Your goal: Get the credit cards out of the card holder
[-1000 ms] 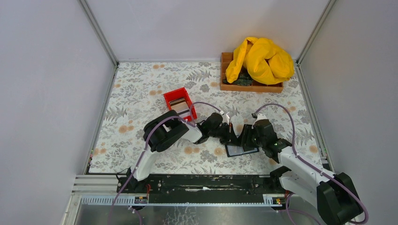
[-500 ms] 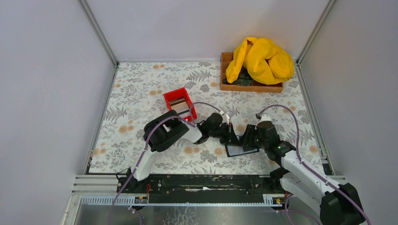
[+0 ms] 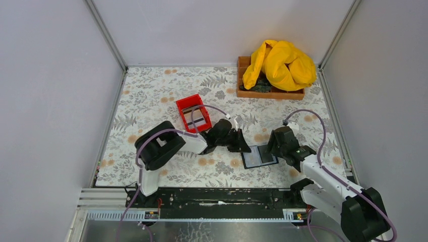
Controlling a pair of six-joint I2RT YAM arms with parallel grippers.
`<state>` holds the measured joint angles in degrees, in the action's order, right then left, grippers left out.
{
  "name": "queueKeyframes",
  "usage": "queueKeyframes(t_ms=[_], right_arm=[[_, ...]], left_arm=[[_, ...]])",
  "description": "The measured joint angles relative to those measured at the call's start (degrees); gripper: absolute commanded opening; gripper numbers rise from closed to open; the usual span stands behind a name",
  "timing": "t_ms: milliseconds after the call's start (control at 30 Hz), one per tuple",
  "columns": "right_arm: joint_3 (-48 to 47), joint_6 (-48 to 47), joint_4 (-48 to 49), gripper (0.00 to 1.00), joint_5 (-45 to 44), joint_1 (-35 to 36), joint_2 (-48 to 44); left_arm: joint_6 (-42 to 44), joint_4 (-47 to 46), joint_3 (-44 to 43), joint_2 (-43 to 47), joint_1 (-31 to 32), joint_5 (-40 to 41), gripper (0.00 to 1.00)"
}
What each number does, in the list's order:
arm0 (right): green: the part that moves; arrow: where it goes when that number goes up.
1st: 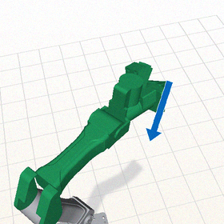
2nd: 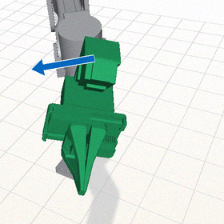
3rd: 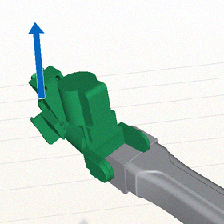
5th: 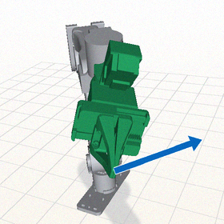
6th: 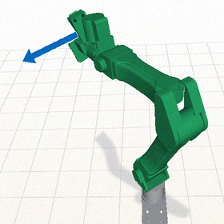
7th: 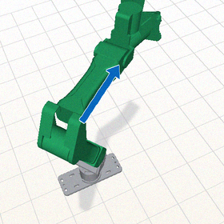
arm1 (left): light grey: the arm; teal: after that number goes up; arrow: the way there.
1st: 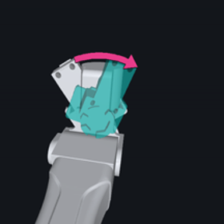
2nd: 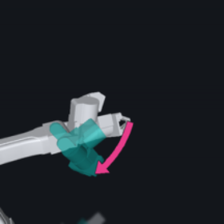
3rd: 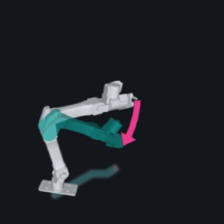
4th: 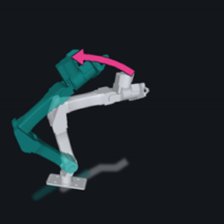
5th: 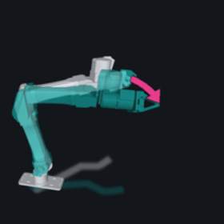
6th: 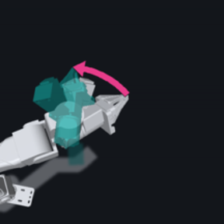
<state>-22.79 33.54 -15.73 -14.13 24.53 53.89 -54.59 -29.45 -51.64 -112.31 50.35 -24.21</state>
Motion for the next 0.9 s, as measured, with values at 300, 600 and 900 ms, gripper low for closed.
queueKeyframes(t_ms=[300,600,900], right_arm=[[0.3,1.9,0.0,0.52,3.1,-1.1,-0.4],[5.4,5.7,2.9,0.49,7.4,-1.1,-5.2],[8.3,8.4,7.5,0.46,12.0,-1.3,-7.2]], left_arm=[[-1.5,-8.0,5.8,5.0,-0.4,0.9,0.5],[-3.9,-10.8,8.1,7.5,5.3,5.2,0.5],[-6.7,-14.1,10.9,8.4,8.9,12.1,0.5]])
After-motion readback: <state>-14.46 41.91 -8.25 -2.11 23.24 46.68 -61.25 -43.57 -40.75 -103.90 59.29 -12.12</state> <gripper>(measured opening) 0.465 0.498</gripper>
